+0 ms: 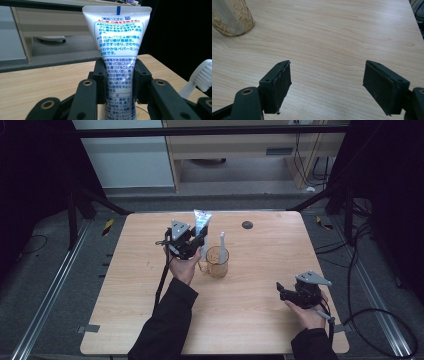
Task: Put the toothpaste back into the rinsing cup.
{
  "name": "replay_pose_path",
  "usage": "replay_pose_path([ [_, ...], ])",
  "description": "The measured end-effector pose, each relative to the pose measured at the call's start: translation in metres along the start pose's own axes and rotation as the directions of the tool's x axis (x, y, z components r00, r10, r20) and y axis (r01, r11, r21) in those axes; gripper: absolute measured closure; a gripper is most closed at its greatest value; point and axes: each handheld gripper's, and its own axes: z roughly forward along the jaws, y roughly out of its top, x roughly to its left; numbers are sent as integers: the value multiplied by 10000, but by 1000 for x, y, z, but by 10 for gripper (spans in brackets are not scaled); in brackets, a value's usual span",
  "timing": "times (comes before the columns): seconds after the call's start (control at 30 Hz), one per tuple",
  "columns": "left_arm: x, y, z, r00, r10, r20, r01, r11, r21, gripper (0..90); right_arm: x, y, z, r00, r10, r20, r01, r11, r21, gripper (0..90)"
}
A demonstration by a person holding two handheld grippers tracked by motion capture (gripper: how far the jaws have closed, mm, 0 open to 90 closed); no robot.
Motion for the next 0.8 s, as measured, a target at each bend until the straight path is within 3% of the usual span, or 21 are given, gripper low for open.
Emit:
replay_pose_path([
  [0.33, -8, -7, 13, 9999, 59, 123, -57, 9999, -136, 688, -1, 0, 0, 10000, -30, 38, 30, 10000, -1, 223],
  [0.8, -8, -13, 27, 9994, -36, 343, 42, 9998, -182, 688, -2, -1, 1, 10000, -47, 43, 47, 10000, 24, 226],
])
